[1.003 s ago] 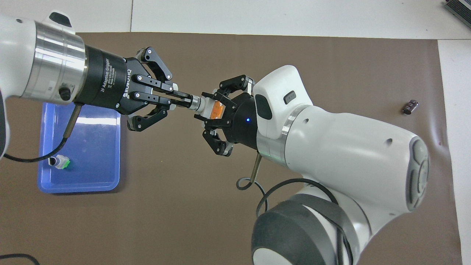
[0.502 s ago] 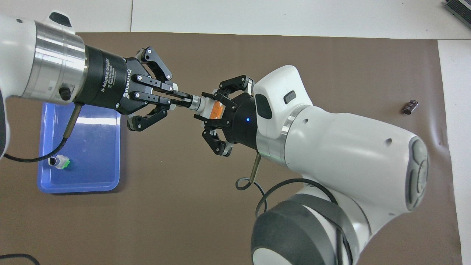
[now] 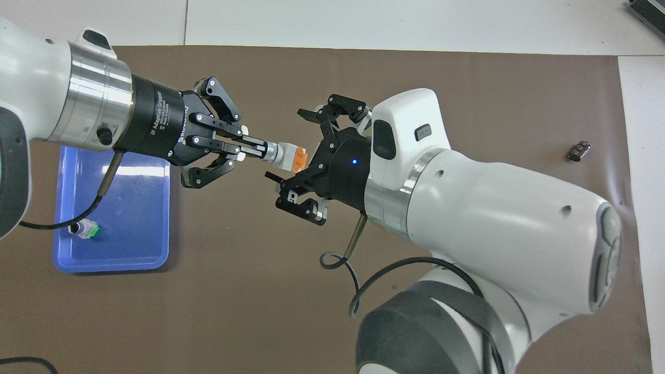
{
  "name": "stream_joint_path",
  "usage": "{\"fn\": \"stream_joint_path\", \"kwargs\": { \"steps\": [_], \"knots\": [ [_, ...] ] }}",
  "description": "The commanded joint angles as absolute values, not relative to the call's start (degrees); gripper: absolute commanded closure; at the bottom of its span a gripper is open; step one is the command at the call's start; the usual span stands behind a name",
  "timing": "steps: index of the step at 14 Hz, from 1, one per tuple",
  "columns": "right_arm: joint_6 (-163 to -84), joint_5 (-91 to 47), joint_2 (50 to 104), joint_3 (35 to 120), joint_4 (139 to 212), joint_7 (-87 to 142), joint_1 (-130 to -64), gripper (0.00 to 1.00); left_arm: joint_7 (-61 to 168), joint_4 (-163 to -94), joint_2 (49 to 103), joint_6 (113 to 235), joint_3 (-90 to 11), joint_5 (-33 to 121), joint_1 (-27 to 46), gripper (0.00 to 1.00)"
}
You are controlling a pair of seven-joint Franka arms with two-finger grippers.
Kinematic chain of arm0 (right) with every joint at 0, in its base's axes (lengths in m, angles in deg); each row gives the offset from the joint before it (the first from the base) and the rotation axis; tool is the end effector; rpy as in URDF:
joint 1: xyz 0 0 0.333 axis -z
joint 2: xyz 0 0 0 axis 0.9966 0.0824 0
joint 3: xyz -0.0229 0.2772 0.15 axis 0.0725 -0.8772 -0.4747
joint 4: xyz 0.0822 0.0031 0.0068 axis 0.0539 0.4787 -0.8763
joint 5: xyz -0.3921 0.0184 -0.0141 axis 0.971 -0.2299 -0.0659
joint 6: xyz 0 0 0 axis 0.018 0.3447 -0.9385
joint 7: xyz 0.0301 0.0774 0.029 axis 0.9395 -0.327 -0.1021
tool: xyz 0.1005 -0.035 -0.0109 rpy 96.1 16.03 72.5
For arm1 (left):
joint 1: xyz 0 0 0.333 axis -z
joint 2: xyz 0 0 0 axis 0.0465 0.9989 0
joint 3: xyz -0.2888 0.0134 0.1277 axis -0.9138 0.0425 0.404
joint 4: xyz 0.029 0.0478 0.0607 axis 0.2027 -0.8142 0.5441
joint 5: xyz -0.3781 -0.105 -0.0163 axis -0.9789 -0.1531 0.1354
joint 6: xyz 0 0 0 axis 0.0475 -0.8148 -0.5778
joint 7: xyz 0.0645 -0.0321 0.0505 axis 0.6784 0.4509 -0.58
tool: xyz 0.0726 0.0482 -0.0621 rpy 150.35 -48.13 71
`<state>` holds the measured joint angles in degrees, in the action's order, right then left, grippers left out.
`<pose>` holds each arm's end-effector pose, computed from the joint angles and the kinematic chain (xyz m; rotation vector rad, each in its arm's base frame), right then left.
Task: Turn and place switch with both arms
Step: 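Open the right gripper and pull the switch away with the left gripper, then lower the switch into the blue tray while the right gripper retracts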
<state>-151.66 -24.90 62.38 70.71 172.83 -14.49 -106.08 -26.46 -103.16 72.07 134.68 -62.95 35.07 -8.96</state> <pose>0.5107 0.3452 0.6372 -2.1389 -1.3451 -1.0926 0.5499 -0.2395 0.6573 2.0134 1.6358 -0.6043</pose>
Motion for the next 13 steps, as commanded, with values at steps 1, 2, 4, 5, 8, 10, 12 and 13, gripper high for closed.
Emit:
{"fn": "stream_joint_path", "kwargs": {
  "steps": [1, 2, 4, 5, 8, 10, 12, 13],
  "knots": [
    [-152.5, -23.8, 62.2, 70.7, 173.1, -13.7, -105.9, 0.0, -25.4, -108.3, 68.3, 137.7, -62.5, 37.8, -9.2, 1.0],
    [-151.9, -23.8, 62.1, 70.7, 173.1, -14.4, -105.4, 0.0, -24.3, -110.6, 67.5, 139.4, -62.6, 39.8, -9.7, 1.0],
    [-150.1, -23.8, 61.9, 71.2, 173.8, -14.6, -104.6, 0.0, -19.4, -116.1, 64.7, 142.9, -62.5, 40.5, -10.9, 1.0],
    [-148.1, -23.8, 61.9, 71.2, 173.7, -14.6, -102.9, 0.0, -16.1, -118.7, 63.3, 143.7, -62.6, 40.5, -12.7, 1.0],
    [-141.6, -23.6, 61.7, 71.3, 173.7, -14.6, -96.4, 0.0, -4.8, -124.9, 60.1, 144.2, -62.5, 40.6, -17.6, 1.0],
    [-140.0, -19.4, 61.8, 71.3, 173.8, -14.5, -92.8, 0.0, 5.2, -128.5, 58.0, 144.2, -62.5, 40.8, -21.2, 1.0],
    [-139.4, -12.2, 61.9, 71.3, 173.8, -14.5, -90.2, 0.0, 15.1, -131.7, 56.2, 144.1, -62.5, 43.2, -24.4, 1.0],
    [-138.7, -9.2, 61.9, 71.3, 173.8, -14.4, -88.6, 0.0, 19.6, -132.9, 55.6, 144.1, -62.5, 45.1, -25.8, 1.0]
  ]
}}
